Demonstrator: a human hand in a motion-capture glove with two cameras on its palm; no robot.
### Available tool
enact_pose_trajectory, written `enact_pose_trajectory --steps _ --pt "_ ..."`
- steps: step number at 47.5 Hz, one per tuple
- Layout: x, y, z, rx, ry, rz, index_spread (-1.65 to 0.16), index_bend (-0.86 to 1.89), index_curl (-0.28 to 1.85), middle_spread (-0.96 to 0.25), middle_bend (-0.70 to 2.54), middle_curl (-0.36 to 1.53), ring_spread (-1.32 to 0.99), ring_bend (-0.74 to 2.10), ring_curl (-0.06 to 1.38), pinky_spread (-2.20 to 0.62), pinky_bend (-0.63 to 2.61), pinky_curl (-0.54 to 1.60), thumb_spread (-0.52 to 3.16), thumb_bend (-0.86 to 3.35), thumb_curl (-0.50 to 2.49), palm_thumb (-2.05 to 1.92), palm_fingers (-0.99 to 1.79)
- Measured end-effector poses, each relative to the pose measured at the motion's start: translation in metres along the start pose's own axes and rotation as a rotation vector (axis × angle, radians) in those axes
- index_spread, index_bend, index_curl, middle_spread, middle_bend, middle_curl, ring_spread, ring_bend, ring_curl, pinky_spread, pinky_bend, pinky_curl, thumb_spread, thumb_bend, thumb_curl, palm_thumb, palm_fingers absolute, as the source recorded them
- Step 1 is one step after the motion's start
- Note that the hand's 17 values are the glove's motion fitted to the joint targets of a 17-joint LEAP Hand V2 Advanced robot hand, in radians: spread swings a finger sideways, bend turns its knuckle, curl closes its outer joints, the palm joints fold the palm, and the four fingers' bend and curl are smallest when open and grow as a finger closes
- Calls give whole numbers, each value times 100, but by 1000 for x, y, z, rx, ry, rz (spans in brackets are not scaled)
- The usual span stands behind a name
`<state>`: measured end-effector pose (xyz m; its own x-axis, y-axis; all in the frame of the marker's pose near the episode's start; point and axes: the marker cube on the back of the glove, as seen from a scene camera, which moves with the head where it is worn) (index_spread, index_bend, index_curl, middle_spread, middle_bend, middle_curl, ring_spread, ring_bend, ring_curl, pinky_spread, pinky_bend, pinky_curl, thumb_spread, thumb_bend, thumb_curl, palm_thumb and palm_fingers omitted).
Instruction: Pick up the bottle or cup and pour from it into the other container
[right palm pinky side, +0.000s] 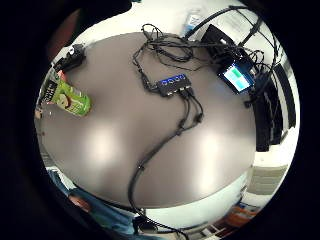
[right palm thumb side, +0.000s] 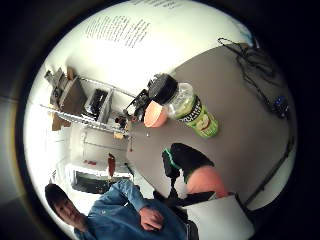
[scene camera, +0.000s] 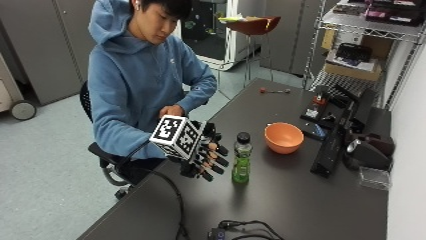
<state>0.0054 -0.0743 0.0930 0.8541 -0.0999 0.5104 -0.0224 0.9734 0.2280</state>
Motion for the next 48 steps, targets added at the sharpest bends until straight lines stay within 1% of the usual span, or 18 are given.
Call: enact_pose_trajectory --steps 8,27,36,43,48 --pt "-6 3 20 33 -79 8 -20 13 20 13 19 31 13 49 28 27 51 34 93 -3 35 52 9" --pt "-18 -6 53 -13 -206 29 -20 10 17 17 21 33 15 54 30 27 54 35 93 -3 35 53 8" --pt "-25 -14 68 -24 -286 20 -21 10 16 17 23 33 15 56 30 27 55 35 92 -3 36 53 9" --pt "-34 -22 79 -20 -403 12 -21 9 16 16 25 34 15 58 31 27 55 35 92 -2 36 56 12" --pt "-37 -26 85 -28 -425 15 -21 13 16 16 27 35 15 58 30 27 52 35 91 -2 37 60 15"
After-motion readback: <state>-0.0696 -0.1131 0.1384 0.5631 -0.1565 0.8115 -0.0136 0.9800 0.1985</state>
